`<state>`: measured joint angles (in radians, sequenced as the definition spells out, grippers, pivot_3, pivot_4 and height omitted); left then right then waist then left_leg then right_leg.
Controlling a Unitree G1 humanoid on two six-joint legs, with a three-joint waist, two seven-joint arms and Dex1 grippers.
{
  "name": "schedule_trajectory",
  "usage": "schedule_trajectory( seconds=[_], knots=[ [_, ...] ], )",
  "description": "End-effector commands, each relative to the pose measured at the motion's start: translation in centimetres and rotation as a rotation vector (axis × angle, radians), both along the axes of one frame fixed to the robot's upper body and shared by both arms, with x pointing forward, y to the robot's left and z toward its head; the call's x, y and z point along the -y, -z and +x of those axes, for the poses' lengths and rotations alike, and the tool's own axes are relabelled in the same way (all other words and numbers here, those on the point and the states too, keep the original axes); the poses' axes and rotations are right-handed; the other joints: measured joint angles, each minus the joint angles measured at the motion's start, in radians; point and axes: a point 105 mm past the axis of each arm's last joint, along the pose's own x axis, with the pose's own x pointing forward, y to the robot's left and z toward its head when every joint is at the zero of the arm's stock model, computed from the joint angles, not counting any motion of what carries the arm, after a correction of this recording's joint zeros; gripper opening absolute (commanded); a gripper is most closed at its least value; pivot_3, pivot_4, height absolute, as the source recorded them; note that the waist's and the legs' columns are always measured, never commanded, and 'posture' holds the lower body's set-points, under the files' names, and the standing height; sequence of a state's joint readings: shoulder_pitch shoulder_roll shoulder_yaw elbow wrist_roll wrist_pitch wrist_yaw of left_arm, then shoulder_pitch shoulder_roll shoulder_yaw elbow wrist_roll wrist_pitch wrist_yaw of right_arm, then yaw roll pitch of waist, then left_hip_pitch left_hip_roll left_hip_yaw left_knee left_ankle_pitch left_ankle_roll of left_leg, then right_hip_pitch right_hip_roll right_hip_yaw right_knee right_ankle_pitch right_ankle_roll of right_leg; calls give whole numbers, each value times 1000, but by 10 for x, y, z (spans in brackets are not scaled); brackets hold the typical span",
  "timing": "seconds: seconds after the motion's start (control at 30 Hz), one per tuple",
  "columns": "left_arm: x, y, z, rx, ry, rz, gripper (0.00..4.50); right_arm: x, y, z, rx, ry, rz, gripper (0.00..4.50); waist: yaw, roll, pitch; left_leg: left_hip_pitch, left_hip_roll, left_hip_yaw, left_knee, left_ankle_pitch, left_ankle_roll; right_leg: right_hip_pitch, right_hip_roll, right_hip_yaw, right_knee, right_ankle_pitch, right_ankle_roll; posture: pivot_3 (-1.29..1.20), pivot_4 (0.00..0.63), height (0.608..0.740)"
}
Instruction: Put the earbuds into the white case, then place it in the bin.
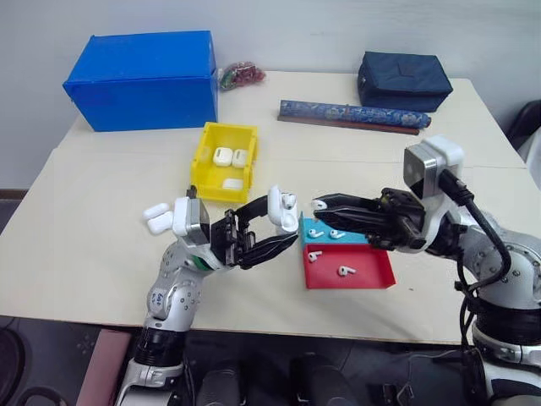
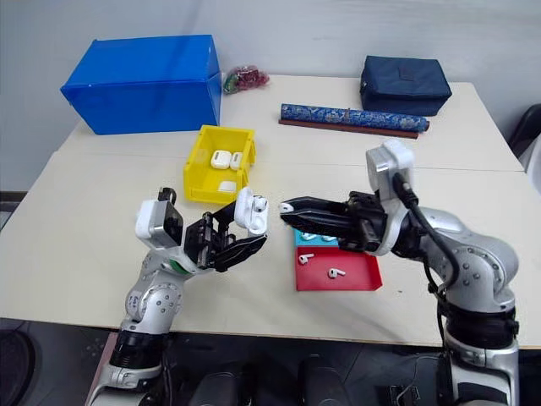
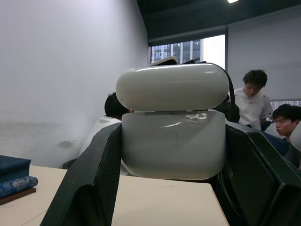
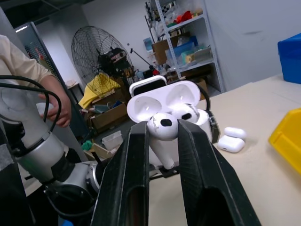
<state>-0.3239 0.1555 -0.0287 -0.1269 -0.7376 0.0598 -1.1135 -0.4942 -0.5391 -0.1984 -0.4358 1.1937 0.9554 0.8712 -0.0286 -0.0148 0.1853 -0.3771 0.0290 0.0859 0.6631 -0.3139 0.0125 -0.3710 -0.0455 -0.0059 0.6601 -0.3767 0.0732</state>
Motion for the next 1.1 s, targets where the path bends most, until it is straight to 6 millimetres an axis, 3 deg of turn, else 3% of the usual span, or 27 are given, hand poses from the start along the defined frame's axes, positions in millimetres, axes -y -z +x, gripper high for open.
schedule_trajectory(
  seconds=[0.03, 0.43, 0.77, 0.9, 1.0, 1.07, 1.1],
  knots=[
    [2, -3, -3, 22, 14, -1, 2798, -7, -7, -10, 12, -20, 32, 439, 0, 0, 0, 0, 0, 0, 0, 0, 0, 0, 0, 0, 0, 0, 0, 0, 150, 740],
    [7, 1, -8, 21, 15, -6, 2798, -16, 1, -10, -25, -36, 9, 439, 0, 0, 0, 0, 0, 0, 0, 0, 0, 0, 0, 0, 0, 0, 0, 0, 150, 740],
    [6, -3, -8, 31, -4, -20, 2798, -19, 21, -4, -66, -13, -53, 439, 0, 0, 0, -1, 0, 0, 0, 0, 1, 0, 0, 0, -1, 0, 0, 0, 150, 740],
    [5, -7, -9, 40, -4, -24, 2798, -16, 22, -4, -27, 11, -68, 1642, 0, 0, 0, -1, 0, 0, 0, 0, 1, 0, 0, 0, -1, 0, 0, 0, 150, 740],
    [-3, -3, -6, 27, -21, 7, 2798, -4, 14, -16, -31, -29, -64, 2816, 0, 0, 0, -1, 0, 0, -1, 0, 1, -1, 0, 0, -1, 0, 0, 0, 150, 740],
    [-9, 0, -2, 13, -43, 23, 2798, 6, 11, -21, -44, -34, -73, 3359, 1, 0, 0, -1, 0, 0, -1, -1, 1, -1, 0, 0, -2, 0, 0, 0, 150, 740],
    [-13, 3, 0, -1, -58, 34, 2798, 12, 10, -22, -57, -25, -83, 3359, 2, 0, 0, -1, 0, 0, -1, -1, 1, -1, 0, 0, -2, 0, 0, 0, 150, 740]
  ],
)
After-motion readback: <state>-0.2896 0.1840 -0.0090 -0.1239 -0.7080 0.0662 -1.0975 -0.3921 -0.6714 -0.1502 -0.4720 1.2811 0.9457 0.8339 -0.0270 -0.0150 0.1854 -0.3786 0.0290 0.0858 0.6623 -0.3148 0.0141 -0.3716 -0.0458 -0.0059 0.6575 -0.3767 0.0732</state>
